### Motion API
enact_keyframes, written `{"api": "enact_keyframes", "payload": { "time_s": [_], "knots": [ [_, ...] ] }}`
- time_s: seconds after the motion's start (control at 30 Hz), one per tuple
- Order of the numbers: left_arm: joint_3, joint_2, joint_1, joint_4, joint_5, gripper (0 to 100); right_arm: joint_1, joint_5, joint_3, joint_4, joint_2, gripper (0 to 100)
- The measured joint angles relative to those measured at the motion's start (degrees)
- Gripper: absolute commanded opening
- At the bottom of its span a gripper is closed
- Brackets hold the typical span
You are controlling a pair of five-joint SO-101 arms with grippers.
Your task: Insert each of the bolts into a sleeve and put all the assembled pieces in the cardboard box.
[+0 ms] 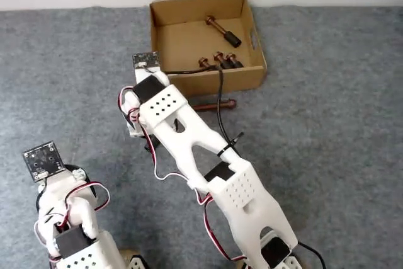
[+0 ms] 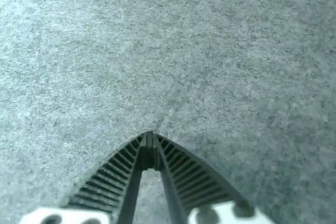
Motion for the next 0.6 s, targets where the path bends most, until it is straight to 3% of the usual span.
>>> {"api": "enact_keyframes", "payload": {
  "time_s": [0.6],
  "knots": [
    [0.0,0.0,0.0,0.0,0.0,1,-0.18,-1.23,0.0,-6.59,3.96,15.8]
  ]
}}
